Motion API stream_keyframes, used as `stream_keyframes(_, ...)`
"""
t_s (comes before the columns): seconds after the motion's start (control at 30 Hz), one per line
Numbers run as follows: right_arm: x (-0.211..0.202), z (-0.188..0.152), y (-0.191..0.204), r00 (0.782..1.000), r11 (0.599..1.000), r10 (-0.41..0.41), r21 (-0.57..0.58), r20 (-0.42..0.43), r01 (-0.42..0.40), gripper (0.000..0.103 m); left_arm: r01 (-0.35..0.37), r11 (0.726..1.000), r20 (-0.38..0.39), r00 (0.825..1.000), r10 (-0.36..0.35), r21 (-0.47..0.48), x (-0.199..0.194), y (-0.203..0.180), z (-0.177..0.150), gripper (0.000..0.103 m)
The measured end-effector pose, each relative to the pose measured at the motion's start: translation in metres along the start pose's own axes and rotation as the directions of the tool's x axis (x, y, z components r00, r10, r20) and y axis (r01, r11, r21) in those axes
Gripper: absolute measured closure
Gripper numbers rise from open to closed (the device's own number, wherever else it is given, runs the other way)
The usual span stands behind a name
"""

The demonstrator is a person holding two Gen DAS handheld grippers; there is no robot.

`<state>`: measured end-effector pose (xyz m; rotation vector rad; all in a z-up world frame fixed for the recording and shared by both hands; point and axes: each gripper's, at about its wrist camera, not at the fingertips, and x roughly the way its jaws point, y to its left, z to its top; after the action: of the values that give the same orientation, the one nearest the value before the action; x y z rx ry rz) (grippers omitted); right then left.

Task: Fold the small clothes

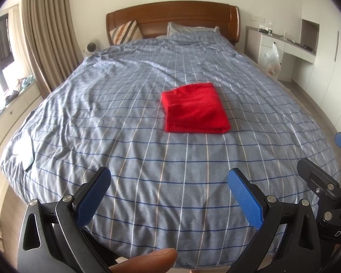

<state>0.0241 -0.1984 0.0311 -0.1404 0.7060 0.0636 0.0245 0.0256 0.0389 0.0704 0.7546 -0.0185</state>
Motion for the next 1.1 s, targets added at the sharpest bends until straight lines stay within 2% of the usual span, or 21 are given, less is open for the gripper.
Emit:
stream_keyframes(0.4,-0.0039,0.0027,-0.0019,1.000,1.000,0.012,0.010,0.009,-0.012,0.001,0.009,1.000,-0.006,1.000,-0.009,-0.012,-0.0010,0.0010,0.0011,0.000)
stream_keyframes(0.57,-0.0053,0.0038,-0.0038,1.000,1.000,0.023,0.021,0.014,-0.024,0.001,-0.008,1.000,-0.003,1.000,0.008,-0.012,-0.0015,0.0021,0.0008,0.000)
stream_keyframes(1.1,-0.0090,0.0049,-0.0056,1.000,1.000,-0.006,0.019,0.021,0.006,0.001,0.016,1.000,-0.019,1.000,-0.017,-0.025,-0.0024,0.0015,0.0030,0.000)
